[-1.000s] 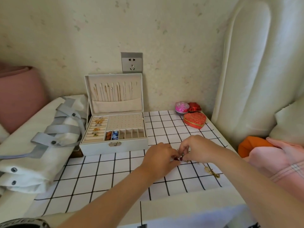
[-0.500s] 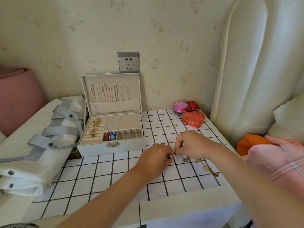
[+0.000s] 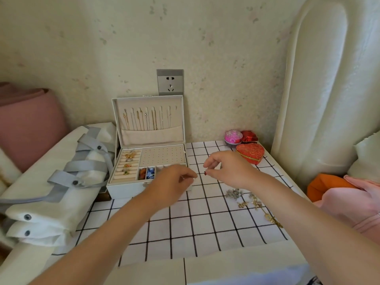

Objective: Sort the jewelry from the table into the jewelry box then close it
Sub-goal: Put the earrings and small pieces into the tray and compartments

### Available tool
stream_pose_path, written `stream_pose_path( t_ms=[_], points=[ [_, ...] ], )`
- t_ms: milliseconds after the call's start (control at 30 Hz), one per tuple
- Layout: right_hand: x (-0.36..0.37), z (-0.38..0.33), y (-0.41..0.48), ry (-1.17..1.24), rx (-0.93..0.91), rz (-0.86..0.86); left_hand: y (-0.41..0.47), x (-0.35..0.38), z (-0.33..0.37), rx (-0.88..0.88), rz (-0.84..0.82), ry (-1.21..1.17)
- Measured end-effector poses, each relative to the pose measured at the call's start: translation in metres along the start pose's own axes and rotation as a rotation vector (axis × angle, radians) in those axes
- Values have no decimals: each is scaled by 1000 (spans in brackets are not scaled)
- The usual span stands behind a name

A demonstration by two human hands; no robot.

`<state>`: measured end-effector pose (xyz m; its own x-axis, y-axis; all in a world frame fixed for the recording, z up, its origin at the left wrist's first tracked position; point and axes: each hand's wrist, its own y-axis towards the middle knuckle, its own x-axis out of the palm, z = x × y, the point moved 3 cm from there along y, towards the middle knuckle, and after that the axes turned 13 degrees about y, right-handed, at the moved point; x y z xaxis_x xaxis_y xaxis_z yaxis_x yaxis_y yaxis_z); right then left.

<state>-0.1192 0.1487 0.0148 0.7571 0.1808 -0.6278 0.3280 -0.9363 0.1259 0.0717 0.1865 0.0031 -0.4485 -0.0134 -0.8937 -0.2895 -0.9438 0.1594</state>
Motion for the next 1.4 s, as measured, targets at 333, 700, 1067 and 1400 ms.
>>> stream_pose_path(
  t_ms=[333,700,1067,1400],
  points=[
    [59,-48,69,17,-40,64,7,-74,-72,-334,178,-313],
    [100,-51,118,-111,-26,-108,13,-82,-102,-419,179,-407],
    [104,-100,116,353,-286,-149,9,-78,-117,-550,122,-815],
    [109,-105,109,426,-330,-12,2,-88,-116,-596,181,-775]
  ],
)
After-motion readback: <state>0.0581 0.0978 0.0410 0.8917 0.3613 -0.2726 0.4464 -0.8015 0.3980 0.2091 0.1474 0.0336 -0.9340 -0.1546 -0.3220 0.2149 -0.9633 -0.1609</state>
